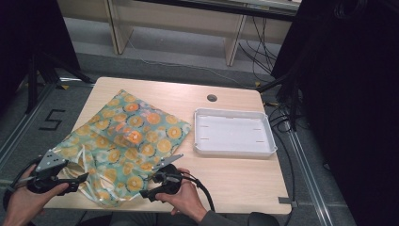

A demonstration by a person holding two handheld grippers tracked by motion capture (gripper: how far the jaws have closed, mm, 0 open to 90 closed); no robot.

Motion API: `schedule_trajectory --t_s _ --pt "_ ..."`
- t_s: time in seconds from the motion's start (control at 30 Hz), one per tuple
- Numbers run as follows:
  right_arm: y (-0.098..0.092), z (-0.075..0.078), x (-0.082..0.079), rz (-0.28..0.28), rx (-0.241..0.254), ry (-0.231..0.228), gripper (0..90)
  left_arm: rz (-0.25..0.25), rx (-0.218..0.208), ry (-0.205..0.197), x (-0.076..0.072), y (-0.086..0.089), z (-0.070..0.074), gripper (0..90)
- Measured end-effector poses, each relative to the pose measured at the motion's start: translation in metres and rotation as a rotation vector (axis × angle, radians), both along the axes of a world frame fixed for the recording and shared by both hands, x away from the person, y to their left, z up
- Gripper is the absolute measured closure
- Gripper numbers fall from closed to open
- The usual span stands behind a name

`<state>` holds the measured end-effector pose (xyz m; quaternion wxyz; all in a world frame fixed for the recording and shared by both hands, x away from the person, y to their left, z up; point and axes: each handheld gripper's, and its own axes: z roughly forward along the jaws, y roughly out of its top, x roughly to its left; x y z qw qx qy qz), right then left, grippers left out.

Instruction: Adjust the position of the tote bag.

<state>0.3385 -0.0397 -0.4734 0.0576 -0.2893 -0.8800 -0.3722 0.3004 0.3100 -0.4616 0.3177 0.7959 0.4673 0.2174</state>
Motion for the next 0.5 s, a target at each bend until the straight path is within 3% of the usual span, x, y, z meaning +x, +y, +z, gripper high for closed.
schedule_trajectory --t_s 0.07,0.1,0.2,0.27,0.3,0.33,0.37,0.4,0.43,0.47,0.5 --pt "0.003 -0.002 0.002 -0.009 -0.001 0.007 33.2 0.0 0.007 0.002 0.0 0.0 0.0 16.4" --pt "0.009 -0.006 0.006 -0.019 -0.004 0.038 33.3 0.0 0.007 -0.001 0.0 0.0 0.0 16.6" --pt "0.018 -0.013 0.014 -0.027 0.001 0.076 35.3 -0.002 0.0 -0.006 0.001 0.0 0.001 16.7" --pt "0.021 -0.015 0.017 -0.029 -0.005 0.076 38.7 0.002 0.003 -0.009 0.0 0.0 0.001 16.7" --pt "0.027 -0.019 0.023 -0.026 -0.048 0.053 52.1 0.004 0.002 -0.011 0.0 0.001 0.001 16.7" --pt "0.03 -0.021 0.025 -0.022 -0.075 0.03 59.9 0.029 -0.031 -0.025 0.0 0.0 0.0 16.7" --pt "0.03 -0.021 0.025 -0.022 -0.075 0.03 59.9 0.029 -0.031 -0.025 0.0 0.0 0.0 16.7" --pt "0.029 -0.025 0.029 -0.01 -0.105 0.023 78.0 0.017 -0.006 -0.022 0.0 0.003 0.002 16.7" --pt "0.029 -0.025 0.029 -0.01 -0.105 0.023 78.0 0.017 -0.006 -0.022 0.0 0.003 0.002 16.7" --pt "0.023 -0.025 0.031 0.026 -0.123 -0.027 86.8 0.022 -0.015 -0.028 -0.001 0.005 0.003 16.7" --pt "0.023 -0.025 0.031 0.026 -0.123 -0.027 86.8 0.022 -0.015 -0.028 -0.001 0.005 0.003 16.7"
